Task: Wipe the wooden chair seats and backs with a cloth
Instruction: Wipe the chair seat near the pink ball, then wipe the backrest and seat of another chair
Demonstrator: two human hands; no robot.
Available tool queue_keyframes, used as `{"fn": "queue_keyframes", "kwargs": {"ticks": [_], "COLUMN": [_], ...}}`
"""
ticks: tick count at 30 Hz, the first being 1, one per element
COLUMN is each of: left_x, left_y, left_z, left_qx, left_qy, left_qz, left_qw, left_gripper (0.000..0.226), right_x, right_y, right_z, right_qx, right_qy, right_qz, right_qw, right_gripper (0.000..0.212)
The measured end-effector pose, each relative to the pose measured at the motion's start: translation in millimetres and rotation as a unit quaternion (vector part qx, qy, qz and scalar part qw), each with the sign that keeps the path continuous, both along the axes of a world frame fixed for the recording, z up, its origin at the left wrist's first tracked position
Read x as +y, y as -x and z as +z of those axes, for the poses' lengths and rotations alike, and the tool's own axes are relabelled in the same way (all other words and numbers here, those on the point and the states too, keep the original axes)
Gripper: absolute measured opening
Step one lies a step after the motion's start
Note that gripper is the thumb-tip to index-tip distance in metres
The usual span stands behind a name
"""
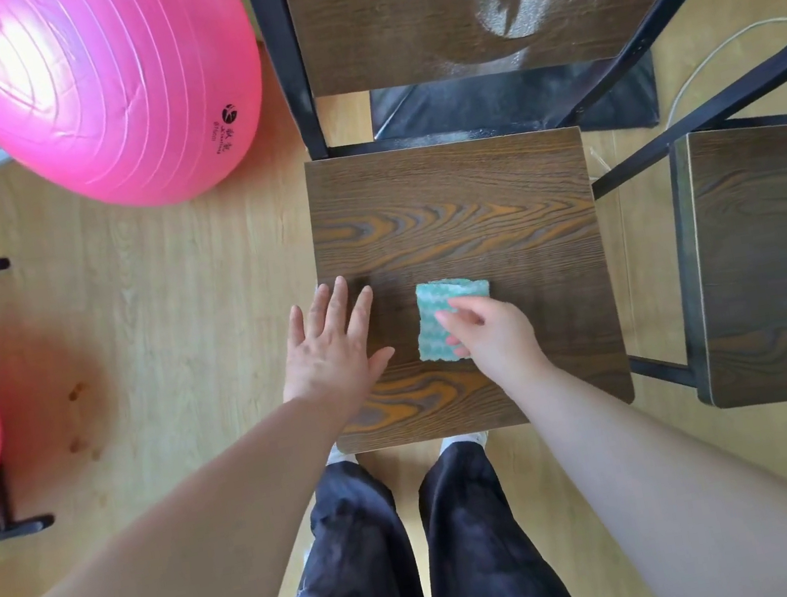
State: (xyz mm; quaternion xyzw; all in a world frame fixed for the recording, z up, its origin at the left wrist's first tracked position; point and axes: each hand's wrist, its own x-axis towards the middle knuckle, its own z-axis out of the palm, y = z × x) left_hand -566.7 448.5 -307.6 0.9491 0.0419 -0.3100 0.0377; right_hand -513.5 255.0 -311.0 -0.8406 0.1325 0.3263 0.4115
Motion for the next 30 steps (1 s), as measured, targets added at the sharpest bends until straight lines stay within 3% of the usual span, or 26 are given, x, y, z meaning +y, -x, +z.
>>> {"fn": "queue_keyframes", "kwargs": {"ticks": [5,10,13,19,24,30], "left_x": [9.5,8.6,9.9,18.1,37.8,59.3], "left_y": [2.6,4.4,5.9,-1.6,-26.1,-63.9], "left_z": [0.3,1.0,-0.8,3.1,23.0,71.7], "left_qx": [-0.006,-0.007,-0.004,0.003,-0.03,-0.085], "left_qy": [0.019,0.023,0.026,0.02,0.011,-0.001], "left_qz": [0.009,0.006,0.008,0.006,0.037,0.07], "left_qw": [1.0,1.0,1.0,1.0,0.999,0.994], "left_gripper": [0.076,0.077,0.078,0.08,0.077,0.074], "right_x": [6.4,16.1,23.1,21.3,38.4,78.3], "right_y": [4.5,16.7,18.6,0.5,-20.2,-51.3], "right_z": [1.3,-9.0,-16.2,-20.2,1.5,67.6], "right_qx": [-0.132,-0.144,-0.169,-0.179,-0.165,-0.224], "right_qy": [0.104,0.24,0.303,0.244,0.14,0.02], "right_qz": [0.06,0.225,0.26,0.213,0.069,-0.024], "right_qw": [0.984,0.933,0.901,0.929,0.974,0.974], "right_gripper": [0.037,0.06,0.062,0.035,0.021,0.014]}}
